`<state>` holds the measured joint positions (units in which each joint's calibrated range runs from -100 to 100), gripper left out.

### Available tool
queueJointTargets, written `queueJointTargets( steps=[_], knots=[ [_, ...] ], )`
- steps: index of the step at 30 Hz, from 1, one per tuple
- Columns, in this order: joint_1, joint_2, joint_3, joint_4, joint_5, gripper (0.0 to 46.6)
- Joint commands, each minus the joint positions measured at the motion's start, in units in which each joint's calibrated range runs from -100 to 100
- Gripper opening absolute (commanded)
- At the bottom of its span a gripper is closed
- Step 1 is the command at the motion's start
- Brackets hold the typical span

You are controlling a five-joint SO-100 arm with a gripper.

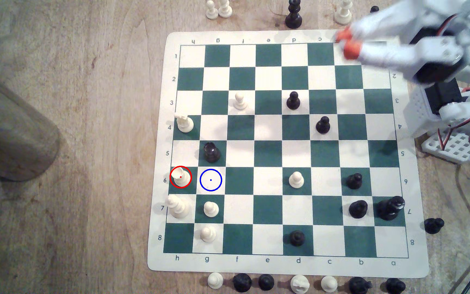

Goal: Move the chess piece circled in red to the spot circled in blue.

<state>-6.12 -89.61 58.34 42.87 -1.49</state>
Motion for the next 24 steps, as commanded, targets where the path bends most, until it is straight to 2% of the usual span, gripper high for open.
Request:
queueJointTargets(
  steps=[1,5,7,8,15,20,24],
  knots=[
    [-1.0,8.7,-5.5,1.5,-0.1,7.4],
    [-3.9,22.6,-11.7,2.9,-0.2,7.1],
    [-5.1,28.9,-15.3,3.2,-0.1,9.9],
    [-7.0,36.6,-21.8,5.9,-0.3,10.3],
    [-6.4,57.7,-39.6,9.4,-0.9,10.4],
    [-6.9,71.4,-54.0,11.2,-3.0,11.0],
    [-6.1,79.7,-62.0,9.7,-5.3,16.1]
  ],
)
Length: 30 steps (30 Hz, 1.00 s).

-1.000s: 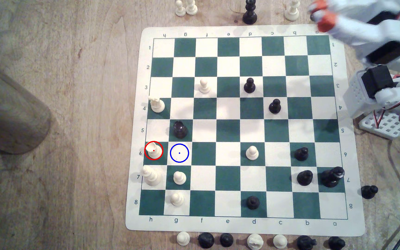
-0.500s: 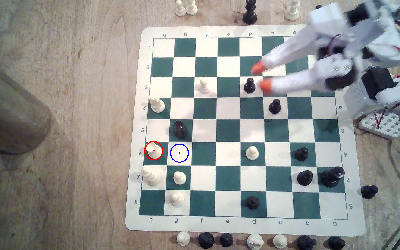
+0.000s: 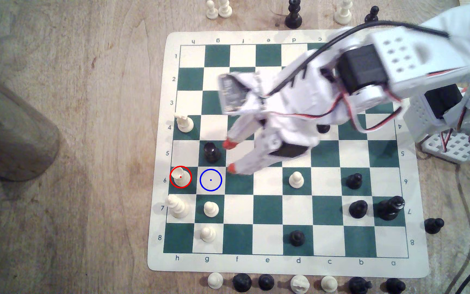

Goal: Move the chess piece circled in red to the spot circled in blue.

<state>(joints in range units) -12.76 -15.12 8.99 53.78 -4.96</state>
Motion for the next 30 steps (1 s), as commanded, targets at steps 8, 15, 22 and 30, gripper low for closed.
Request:
queueJointTargets(
  steps=[8,15,22,30],
  knots=[
    [3.1,23.2,-33.3,2.7,-2.1,18.1],
    [4.3,31.0,-37.6,3.5,-2.2,12.3],
    [3.6,33.4,-37.6,2.1,-2.9,16.2],
    [2.9,36.3,-37.2,0.8,-3.3,15.5]
  ],
)
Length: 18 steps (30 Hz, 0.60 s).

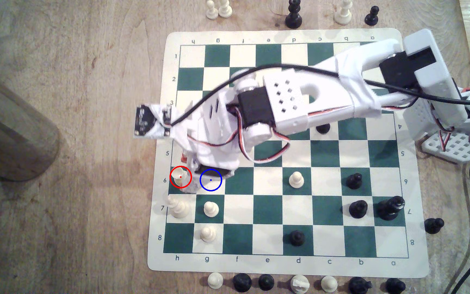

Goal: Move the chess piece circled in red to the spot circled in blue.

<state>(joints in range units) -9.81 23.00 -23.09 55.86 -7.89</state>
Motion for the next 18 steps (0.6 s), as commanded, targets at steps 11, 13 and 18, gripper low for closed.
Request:
queueJointTargets(
  steps=[11,13,18],
  knots=[
    [0.7,2.3,-5.4,-3.9,-0.8,14.8],
    [0.7,2.9,-5.4,-4.3,-0.8,14.8],
    [0.7,4.2,-5.5,-4.7,-0.7,15.0]
  ],
)
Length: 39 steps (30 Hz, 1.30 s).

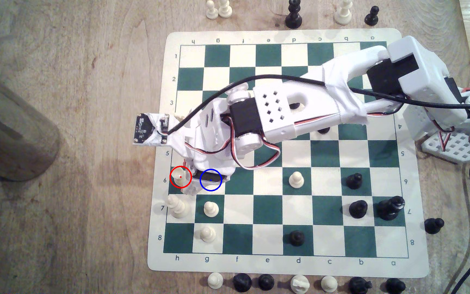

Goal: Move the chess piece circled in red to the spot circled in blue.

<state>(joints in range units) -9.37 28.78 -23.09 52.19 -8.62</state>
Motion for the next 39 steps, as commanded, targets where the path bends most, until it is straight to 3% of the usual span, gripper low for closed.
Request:
queueJointTargets(
  steps=[1,12,20,39],
  knots=[
    [0.3,-1.4,-5.5,-1.0,0.0,15.0],
    [0.2,-0.3,-4.8,-1.8,0.0,15.4],
    [0.6,0.2,-4.7,-2.8,0.0,18.2],
    [1.7,2.3,-3.6,-8.1,0.0,16.8]
  ],
)
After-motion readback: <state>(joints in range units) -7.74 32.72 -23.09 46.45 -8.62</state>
